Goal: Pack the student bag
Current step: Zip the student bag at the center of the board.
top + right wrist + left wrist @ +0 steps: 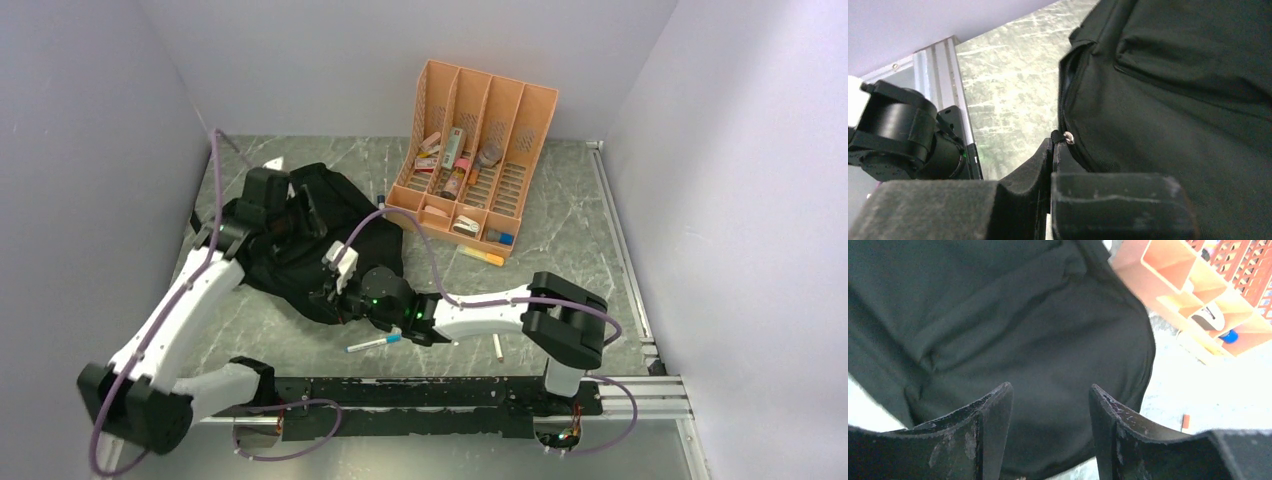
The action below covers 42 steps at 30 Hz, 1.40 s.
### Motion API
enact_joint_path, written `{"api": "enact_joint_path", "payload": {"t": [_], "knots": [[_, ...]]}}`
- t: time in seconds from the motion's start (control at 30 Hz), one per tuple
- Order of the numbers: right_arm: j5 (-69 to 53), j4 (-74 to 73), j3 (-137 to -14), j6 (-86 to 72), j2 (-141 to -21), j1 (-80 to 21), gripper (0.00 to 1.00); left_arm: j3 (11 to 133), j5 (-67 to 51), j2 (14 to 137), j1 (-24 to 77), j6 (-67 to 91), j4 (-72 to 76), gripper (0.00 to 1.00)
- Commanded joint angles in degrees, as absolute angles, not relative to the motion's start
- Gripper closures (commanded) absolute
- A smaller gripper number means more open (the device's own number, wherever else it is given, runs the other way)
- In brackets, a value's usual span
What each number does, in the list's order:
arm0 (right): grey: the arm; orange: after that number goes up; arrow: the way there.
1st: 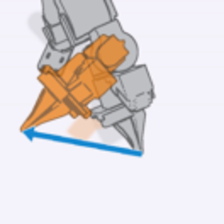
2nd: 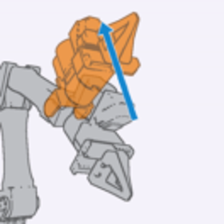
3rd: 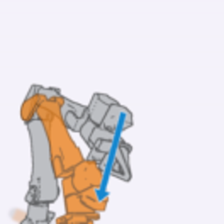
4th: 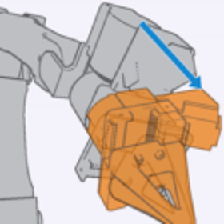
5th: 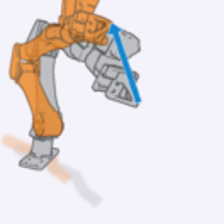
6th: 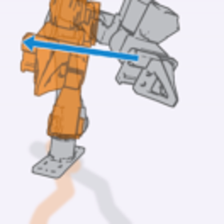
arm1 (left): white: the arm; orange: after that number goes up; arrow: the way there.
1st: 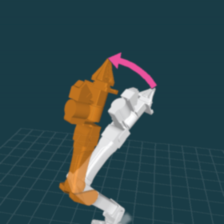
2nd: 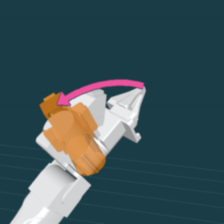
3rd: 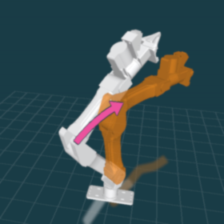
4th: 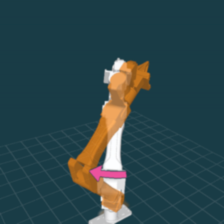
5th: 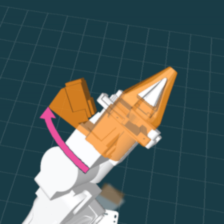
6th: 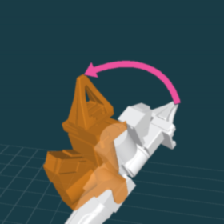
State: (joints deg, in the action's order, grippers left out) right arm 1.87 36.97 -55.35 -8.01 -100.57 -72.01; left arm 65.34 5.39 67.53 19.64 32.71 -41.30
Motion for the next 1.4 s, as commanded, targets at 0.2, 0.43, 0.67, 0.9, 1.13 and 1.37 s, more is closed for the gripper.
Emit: {"api": "enact_joint_path", "payload": {"t": [0.2,0.43,0.67,0.9,1.13,1.37], "knots": [[5.84,17.79,-64.20,-28.57,-97.05,-68.93,1.00,59.77,10.28,48.86,19.34,45.66,-58.73,0.36],[1.59,17.40,-64.07,-35.38,-97.47,-65.50,1.00,56.57,3.01,43.70,19.34,56.87,-64.20,0.37],[0.36,23.00,-60.77,-28.72,-96.00,-65.48,1.00,49.76,-3.01,37.32,19.34,69.81,-62.92,0.36],[-3.26,25.16,-59.25,-24.01,-94.86,-65.49,1.00,43.94,-5.27,33.10,19.34,77.21,-55.07,0.34],[-5.66,26.29,-58.21,-22.75,-94.35,-65.48,1.00,41.50,-5.43,34.55,19.34,79.03,-49.78,0.35],[-7.78,27.68,-57.42,-21.51,-94.30,-65.49,1.00,38.67,-7.31,35.60,19.34,80.18,-45.66,0.36]]}}
